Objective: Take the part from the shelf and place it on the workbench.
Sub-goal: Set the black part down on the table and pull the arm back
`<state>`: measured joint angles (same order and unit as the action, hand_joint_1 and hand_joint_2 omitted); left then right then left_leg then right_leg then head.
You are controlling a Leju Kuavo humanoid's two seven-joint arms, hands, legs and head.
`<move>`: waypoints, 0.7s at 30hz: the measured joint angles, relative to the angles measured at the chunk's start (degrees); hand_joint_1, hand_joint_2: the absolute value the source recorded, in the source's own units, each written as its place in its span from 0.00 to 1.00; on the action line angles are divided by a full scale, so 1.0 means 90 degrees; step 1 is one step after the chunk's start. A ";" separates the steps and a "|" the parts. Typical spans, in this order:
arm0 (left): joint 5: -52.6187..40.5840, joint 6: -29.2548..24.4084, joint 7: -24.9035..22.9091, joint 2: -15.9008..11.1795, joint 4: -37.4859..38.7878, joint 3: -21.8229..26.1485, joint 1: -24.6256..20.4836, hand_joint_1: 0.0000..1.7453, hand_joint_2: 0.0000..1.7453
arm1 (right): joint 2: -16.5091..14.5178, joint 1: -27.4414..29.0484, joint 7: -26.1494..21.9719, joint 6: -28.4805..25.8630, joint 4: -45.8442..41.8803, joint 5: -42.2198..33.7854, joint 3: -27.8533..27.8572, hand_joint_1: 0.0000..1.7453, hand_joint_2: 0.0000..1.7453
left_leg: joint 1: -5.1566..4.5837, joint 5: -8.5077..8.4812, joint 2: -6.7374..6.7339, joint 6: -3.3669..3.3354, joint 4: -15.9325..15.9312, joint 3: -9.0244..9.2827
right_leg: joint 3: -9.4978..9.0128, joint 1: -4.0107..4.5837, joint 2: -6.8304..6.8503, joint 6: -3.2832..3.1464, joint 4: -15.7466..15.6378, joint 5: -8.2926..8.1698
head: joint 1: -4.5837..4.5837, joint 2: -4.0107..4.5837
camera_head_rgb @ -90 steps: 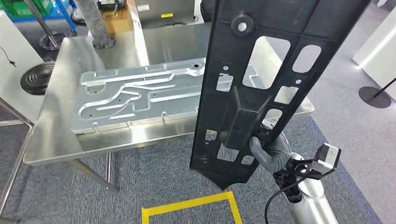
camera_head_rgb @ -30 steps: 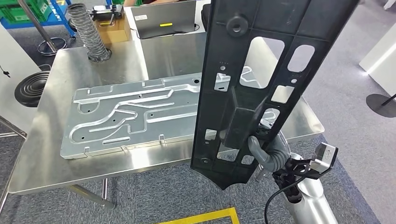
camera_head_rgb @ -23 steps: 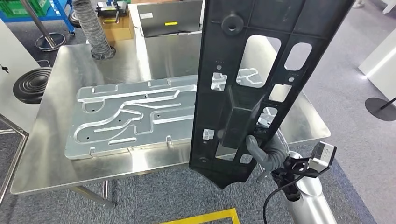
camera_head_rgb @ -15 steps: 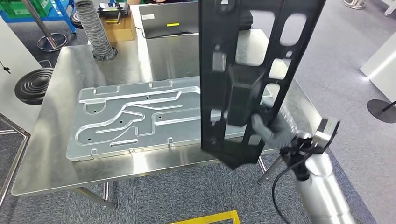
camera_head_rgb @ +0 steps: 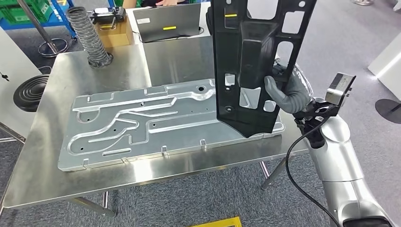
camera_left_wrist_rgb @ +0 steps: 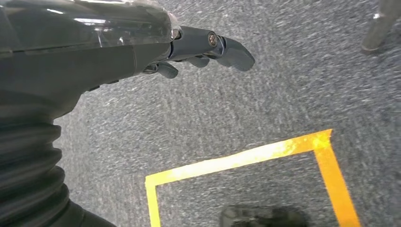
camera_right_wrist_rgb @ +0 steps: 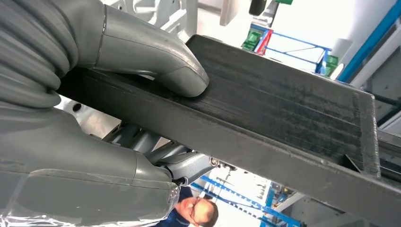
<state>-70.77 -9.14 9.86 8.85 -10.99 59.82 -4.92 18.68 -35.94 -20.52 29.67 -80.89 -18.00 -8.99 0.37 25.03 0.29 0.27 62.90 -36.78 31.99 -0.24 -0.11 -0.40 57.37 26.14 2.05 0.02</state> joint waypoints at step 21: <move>-0.0094 0.0087 0.0108 0.0001 0.0000 -0.0001 -0.0047 0.00 1.00 | 0.0411 -0.3553 0.0094 -0.2786 0.2754 0.6172 -0.2205 0.97 1.00 | -0.0016 0.0110 0.0041 -0.0019 -0.0448 0.0306 | 0.0429 -0.0051 0.0001 0.0086 0.0081 -0.0266 | 0.0002 0.0000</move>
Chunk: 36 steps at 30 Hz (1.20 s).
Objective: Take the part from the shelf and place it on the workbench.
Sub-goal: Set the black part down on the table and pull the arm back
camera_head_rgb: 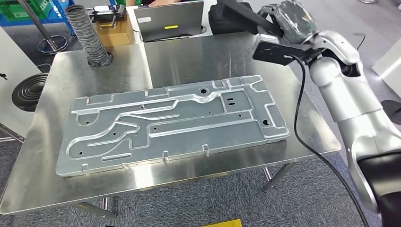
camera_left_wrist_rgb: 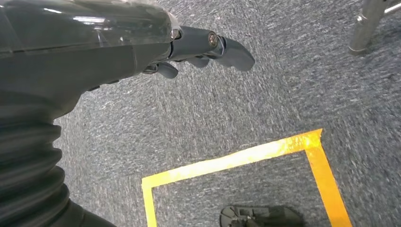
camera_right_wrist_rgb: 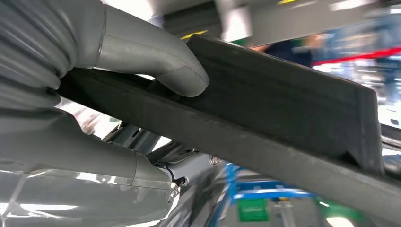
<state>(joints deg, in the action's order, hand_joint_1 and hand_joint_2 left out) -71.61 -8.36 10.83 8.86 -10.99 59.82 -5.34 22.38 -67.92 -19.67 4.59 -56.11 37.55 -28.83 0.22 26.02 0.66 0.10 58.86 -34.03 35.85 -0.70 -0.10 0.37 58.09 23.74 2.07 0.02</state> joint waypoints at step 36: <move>-0.0275 0.0253 0.0033 0.0024 0.0000 -0.0111 -0.0147 0.00 1.00 | -0.1611 0.0020 -0.0371 -0.0836 0.3688 0.1275 -0.2022 0.97 1.00 | 0.0051 0.0604 -0.0038 0.0131 0.1719 -0.0958 | -0.0032 0.0031 0.0012 -0.0144 -0.0059 -0.0017 | 0.0001 0.0000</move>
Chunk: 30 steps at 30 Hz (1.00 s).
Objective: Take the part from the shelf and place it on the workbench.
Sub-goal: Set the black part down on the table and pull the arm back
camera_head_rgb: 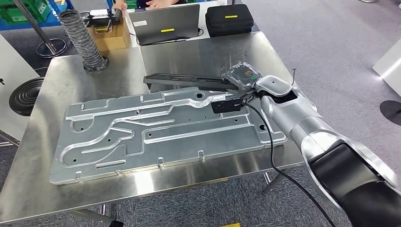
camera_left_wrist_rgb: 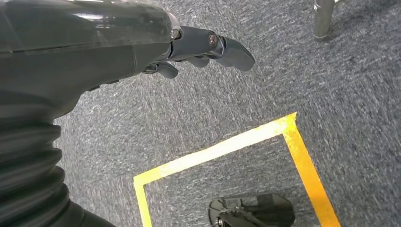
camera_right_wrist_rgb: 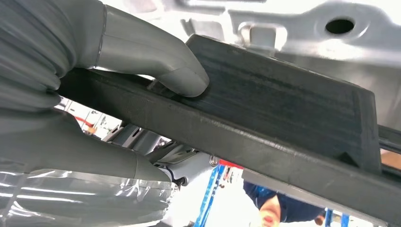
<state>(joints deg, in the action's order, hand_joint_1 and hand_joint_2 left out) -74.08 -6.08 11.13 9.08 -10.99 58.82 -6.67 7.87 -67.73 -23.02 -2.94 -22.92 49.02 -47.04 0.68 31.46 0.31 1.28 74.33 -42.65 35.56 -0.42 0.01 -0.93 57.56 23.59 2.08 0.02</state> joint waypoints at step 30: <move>0.0041 -0.0052 -0.0172 0.0018 0.0002 -0.0052 0.0017 0.00 0.00 | 0.0089 0.0055 -0.0106 0.0081 0.0033 -0.0332 0.0029 0.00 0.00 | -0.0009 0.0013 0.0000 -0.0015 -0.0136 0.0130 | -0.0093 0.0011 0.0010 -0.0010 -0.0089 -0.0036 | -0.0001 0.0000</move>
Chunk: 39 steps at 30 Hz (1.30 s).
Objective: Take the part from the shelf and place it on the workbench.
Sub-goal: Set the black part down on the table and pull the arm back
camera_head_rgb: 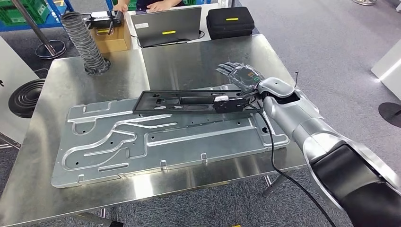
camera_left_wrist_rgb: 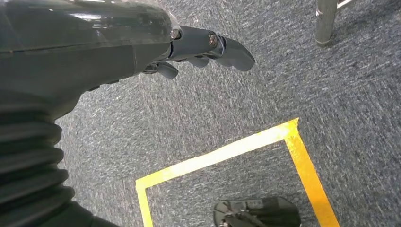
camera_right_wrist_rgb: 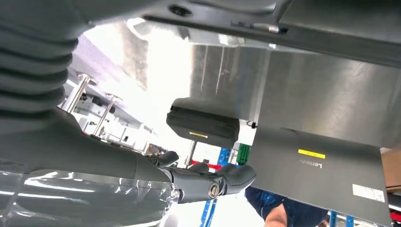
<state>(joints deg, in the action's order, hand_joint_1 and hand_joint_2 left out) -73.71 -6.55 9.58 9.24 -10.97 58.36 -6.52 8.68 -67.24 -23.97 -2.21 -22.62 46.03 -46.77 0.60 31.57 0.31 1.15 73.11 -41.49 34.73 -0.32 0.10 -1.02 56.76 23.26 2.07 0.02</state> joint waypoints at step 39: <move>0.0269 0.0021 0.0172 -0.0042 0.0000 0.0268 0.0160 0.00 0.00 | 0.2001 -0.0557 0.0026 -0.0174 -0.0537 -0.0959 0.1199 0.00 0.00 | 0.0003 -0.0741 0.0005 -0.0191 -0.1545 0.0736 | -0.0035 0.0012 0.0017 0.0260 0.0144 0.0169 | -0.0004 -0.0001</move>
<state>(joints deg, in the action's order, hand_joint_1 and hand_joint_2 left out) -71.29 -6.36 11.13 8.86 -10.97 60.77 -5.08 26.68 -72.25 -23.74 -3.77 -27.45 37.40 -35.98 0.63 24.90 0.36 -0.57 59.21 -34.86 34.41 -0.21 0.25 1.32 58.05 24.79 2.04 0.01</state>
